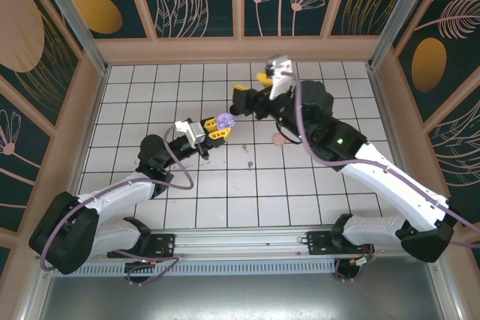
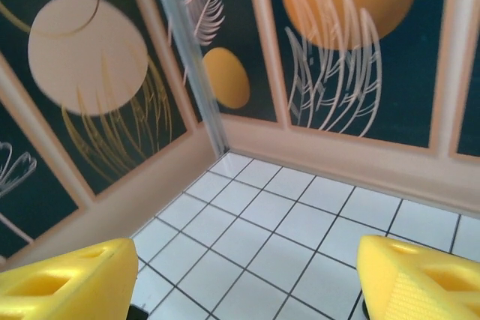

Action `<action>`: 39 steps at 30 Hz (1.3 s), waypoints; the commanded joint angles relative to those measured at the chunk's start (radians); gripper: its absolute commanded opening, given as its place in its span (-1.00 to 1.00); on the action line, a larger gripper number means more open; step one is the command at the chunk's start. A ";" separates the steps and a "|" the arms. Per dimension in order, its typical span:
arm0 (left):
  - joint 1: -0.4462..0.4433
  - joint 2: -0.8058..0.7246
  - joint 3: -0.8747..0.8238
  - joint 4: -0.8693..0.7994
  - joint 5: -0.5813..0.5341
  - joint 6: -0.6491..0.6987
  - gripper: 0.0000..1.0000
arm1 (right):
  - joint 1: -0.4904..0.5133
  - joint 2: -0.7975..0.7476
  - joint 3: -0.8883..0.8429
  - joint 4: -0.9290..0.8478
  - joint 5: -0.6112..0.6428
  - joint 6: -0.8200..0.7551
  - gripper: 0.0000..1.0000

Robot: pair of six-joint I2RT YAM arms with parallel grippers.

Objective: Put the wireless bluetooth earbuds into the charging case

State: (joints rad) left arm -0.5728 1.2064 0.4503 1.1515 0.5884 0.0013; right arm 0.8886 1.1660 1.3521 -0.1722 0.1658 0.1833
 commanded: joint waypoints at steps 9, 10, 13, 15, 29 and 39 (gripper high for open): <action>-0.004 -0.088 -0.145 0.176 -0.235 0.019 -1.00 | -0.122 0.035 -0.151 -0.307 0.022 0.392 0.52; -0.004 -0.099 -0.155 0.175 -0.250 0.022 -1.00 | -0.125 0.052 -0.174 -0.309 0.019 0.408 0.52; -0.004 -0.137 -0.198 0.189 -0.295 0.026 -1.00 | -0.130 0.126 -0.225 -0.309 -0.005 0.443 0.51; -0.004 -0.165 -0.230 0.197 -0.332 0.027 -1.00 | -0.130 0.195 -0.235 -0.320 -0.016 0.467 0.50; -0.003 -0.256 -0.335 0.228 -0.403 0.023 -1.00 | -0.116 0.502 -0.218 -0.352 -0.061 0.541 0.18; -0.004 -0.268 -0.347 0.237 -0.395 0.034 -1.00 | -0.067 0.618 -0.172 -0.375 -0.057 0.603 0.04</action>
State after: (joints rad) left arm -0.5728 0.9504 0.1150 1.3357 0.1997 0.0219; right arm 0.8074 1.7500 1.1419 -0.5137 0.1078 0.7464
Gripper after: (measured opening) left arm 0.210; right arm 0.522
